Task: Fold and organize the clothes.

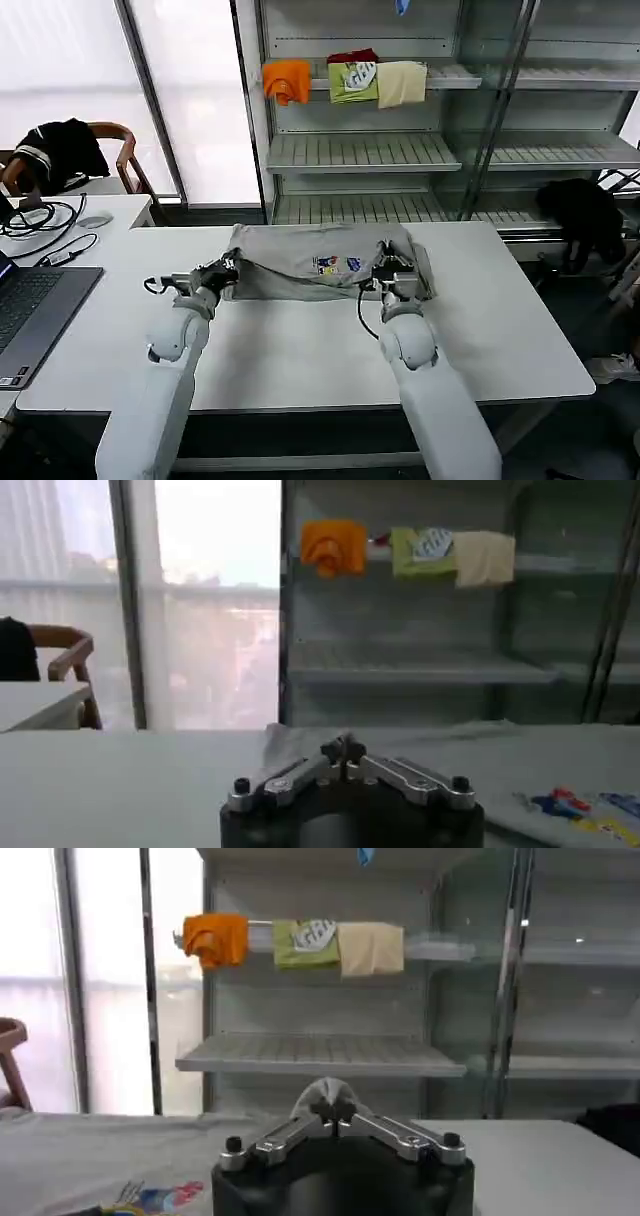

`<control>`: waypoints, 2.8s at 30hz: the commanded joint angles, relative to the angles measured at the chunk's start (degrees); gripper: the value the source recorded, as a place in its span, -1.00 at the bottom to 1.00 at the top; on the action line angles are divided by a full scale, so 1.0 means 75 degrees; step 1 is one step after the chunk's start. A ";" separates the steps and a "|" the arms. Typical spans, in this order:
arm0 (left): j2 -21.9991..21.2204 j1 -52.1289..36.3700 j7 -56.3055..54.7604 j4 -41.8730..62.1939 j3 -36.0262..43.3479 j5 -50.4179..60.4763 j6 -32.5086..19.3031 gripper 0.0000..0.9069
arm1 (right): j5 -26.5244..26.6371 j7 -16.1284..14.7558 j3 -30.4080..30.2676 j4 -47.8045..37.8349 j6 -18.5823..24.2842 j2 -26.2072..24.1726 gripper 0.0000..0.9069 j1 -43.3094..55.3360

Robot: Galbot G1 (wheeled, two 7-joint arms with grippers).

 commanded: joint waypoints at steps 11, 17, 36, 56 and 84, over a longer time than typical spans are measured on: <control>-0.0016 -0.0566 -0.0005 0.1196 0.0075 0.0474 0.0067 -0.44 | 0.0036 0.0058 0.0088 -0.1596 -0.0071 0.0181 1.00 0.0848; -0.0038 -0.0409 -0.0036 0.0832 0.0086 0.0510 0.0161 1.00 | 0.0205 0.0016 0.0077 -0.1322 -0.0165 0.0285 1.00 0.0576; 0.0470 0.0955 -0.0304 -0.1716 0.0045 0.0297 0.0944 1.00 | 0.0639 0.0884 0.0044 0.1783 -0.1328 -0.0921 1.00 -0.1024; 0.0344 0.1509 -0.0371 -0.1374 -0.0151 0.0576 0.0919 1.00 | 0.0958 0.0927 0.0285 0.1868 -0.1713 -0.1248 1.00 -0.1627; 0.0296 0.1285 -0.0226 -0.0753 0.0127 0.0693 0.1060 -0.96 | 0.1222 0.0906 0.0296 0.1226 -0.1634 -0.1038 -1.00 -0.1691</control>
